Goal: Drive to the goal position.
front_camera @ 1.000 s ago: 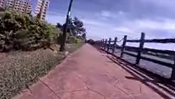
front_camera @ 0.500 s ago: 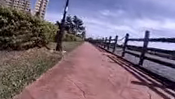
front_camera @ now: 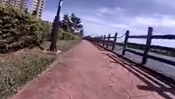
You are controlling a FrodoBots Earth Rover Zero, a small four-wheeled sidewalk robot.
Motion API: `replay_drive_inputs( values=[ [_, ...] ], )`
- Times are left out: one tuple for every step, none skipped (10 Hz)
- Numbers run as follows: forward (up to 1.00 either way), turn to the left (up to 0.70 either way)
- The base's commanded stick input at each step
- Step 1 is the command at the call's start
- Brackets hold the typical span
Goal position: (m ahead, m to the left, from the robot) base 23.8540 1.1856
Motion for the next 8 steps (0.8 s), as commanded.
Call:
replay_drive_inputs(
  values=[
    [0.70, 0.00],
    [0.70, 0.00],
    [0.70, 0.00],
    [0.70, 0.00],
    [0.70, 0.00],
    [0.70, 0.00],
    [0.70, 0.00],
    [0.70, 0.00]
  ],
)
